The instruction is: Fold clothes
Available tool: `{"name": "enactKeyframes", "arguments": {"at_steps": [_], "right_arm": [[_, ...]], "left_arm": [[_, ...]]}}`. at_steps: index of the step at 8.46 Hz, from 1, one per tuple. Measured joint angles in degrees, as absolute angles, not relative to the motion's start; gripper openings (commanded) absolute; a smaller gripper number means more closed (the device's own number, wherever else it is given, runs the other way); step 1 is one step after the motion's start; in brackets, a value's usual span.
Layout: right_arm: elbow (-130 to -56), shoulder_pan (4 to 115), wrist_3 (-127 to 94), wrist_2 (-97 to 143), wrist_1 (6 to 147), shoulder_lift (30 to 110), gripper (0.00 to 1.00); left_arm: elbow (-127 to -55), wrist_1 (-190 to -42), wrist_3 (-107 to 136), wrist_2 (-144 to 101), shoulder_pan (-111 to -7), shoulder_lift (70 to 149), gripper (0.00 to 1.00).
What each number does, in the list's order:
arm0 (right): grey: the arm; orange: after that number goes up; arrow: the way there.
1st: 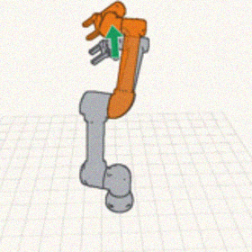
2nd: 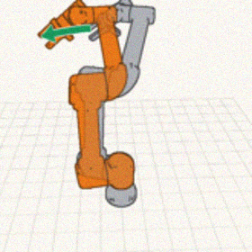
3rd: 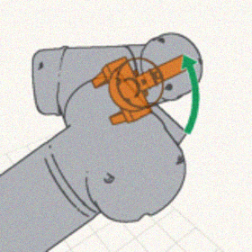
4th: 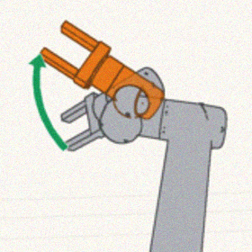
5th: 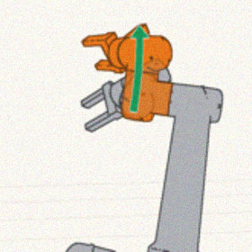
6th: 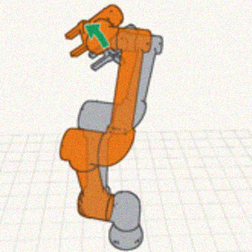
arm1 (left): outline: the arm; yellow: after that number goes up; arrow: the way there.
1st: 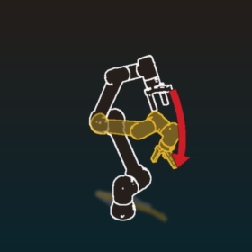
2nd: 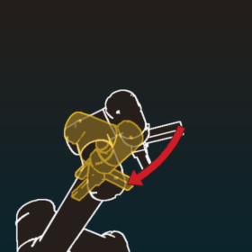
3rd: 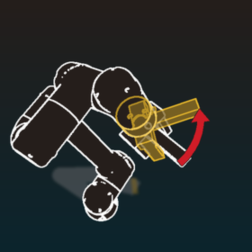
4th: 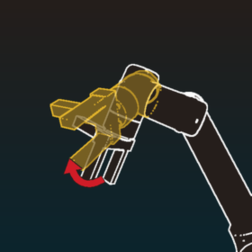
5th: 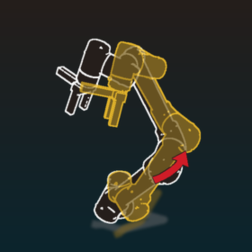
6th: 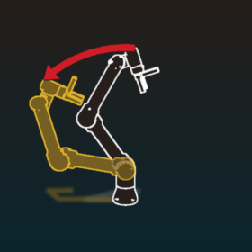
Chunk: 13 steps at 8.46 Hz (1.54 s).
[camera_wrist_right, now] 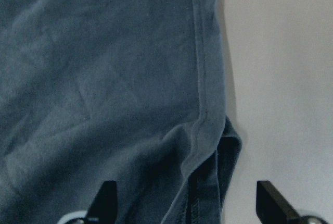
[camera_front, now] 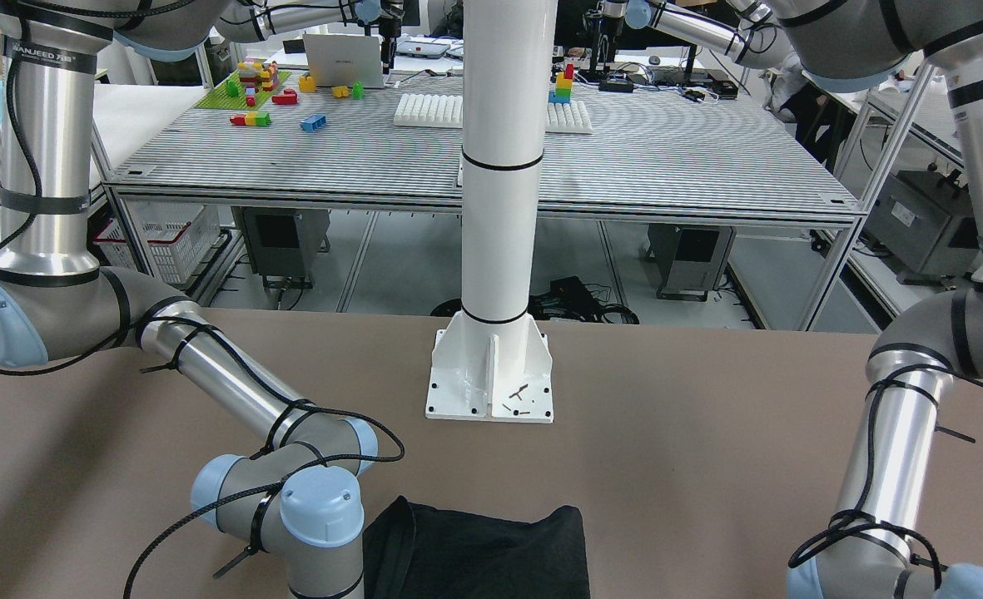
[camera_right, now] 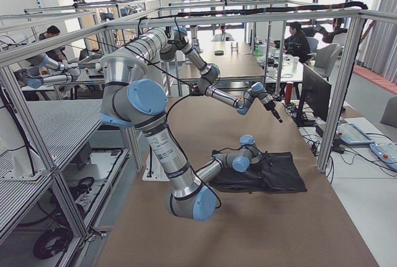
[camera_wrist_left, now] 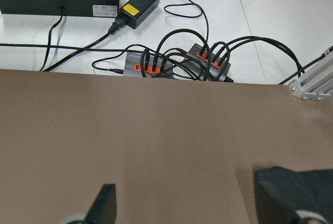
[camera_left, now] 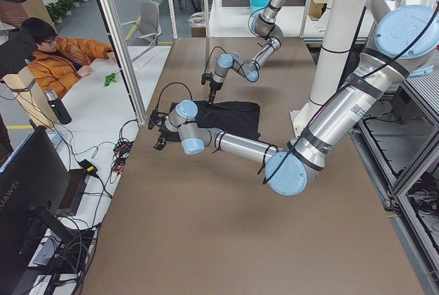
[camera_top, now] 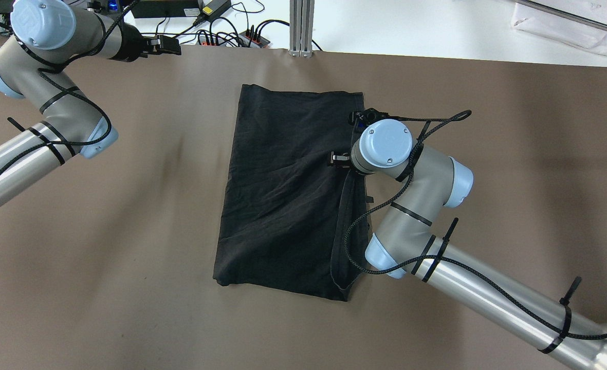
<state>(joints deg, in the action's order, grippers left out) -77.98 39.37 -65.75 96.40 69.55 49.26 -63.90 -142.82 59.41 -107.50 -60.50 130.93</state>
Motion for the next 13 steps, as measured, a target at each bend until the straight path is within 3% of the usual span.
{"name": "enactKeyframes", "arguments": {"at_steps": [7,10,13], "right_arm": [[-79.8,42.1,-64.7,103.4,69.7,54.9,0.94],[-86.3,43.3,-62.8,106.0,69.8,60.3,0.94],[-91.4,42.8,-64.9,106.3,73.7,58.5,0.94]], "left_arm": [[-63.9,-142.9,59.4,-107.5,-60.1,130.9,0.95],[-64.1,-143.0,59.5,-107.6,-60.2,130.5,0.95],[-64.3,-143.1,59.5,-107.6,-60.3,130.3,0.95]]}}
